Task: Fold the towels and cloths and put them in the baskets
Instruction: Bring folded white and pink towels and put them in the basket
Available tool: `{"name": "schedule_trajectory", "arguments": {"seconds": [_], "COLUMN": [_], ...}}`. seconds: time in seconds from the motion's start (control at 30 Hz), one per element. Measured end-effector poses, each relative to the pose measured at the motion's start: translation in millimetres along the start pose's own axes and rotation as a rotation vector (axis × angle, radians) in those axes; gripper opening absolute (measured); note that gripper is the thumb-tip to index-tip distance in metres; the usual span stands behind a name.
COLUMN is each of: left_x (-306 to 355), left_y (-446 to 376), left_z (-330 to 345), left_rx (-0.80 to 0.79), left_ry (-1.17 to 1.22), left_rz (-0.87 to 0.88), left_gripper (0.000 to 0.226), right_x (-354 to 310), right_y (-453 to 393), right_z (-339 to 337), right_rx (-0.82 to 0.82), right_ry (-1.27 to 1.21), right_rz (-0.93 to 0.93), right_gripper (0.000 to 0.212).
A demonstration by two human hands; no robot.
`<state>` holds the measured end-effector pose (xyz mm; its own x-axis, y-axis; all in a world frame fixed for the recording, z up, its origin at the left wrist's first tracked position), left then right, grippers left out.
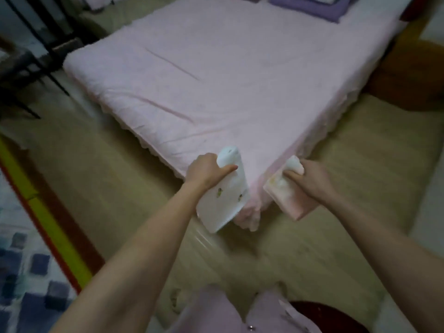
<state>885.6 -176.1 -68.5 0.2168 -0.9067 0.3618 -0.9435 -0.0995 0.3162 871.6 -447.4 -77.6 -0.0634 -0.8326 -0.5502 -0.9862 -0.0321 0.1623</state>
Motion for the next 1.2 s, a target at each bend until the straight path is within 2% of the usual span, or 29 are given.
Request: {"name": "schedule_trajectory", "arguments": {"seconds": [0.1,0.2,0.23,0.37,0.47,0.7,0.87,1.2], "left_x": [121,231,265,377,446,609,723,958], "left_y": [-14,-25,-28,-56,-98,-227,-314,-473], "left_z": [42,77,87,114,131,135,125,173], "left_rx": [-0.044,-0.063,-0.075,-0.094,-0.123,-0.168,-0.195,-0.201], "left_ry": [-0.031,-0.056,-0.068,-0.043,-0.032,0.008,0.007,-0.061], "left_rz": [0.133,0.267,0.306,0.408,0.458,0.579,0.598,0.664], "left_gripper": [0.056,0.056,0.056,0.054,0.056,0.061,0.056,0.054], "right_x": [106,198,222,297,343,432,487,652], "right_y": [15,23,25,19,-4,-113,-195,-378], "right_z": [-66,-121,-136,-187,-214,-312,-384,-515], "right_rx": [0.073,0.141,0.162,0.278,0.313,0.446,0.457,0.439], "right_ry": [-0.041,-0.086,-0.109,-0.185,-0.172,-0.213,-0.197,-0.175], "right_rz": [0.165,0.325,0.362,0.507,0.568,0.639,0.701,0.71], "right_gripper": [0.039,0.061,0.061,0.034,0.032,0.042,0.047,0.051]}}
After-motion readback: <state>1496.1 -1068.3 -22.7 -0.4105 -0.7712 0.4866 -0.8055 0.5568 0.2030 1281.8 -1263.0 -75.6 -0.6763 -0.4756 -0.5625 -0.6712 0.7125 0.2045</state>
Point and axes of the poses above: each hand's wrist, its own y-axis away from the middle knuckle, its own z-axis out of the palm, x = y × z, the point moved 5 cm from there along -y, towards the middle knuckle, and after that the axes turned 4 degrees about -z, right-handed, at the moved point
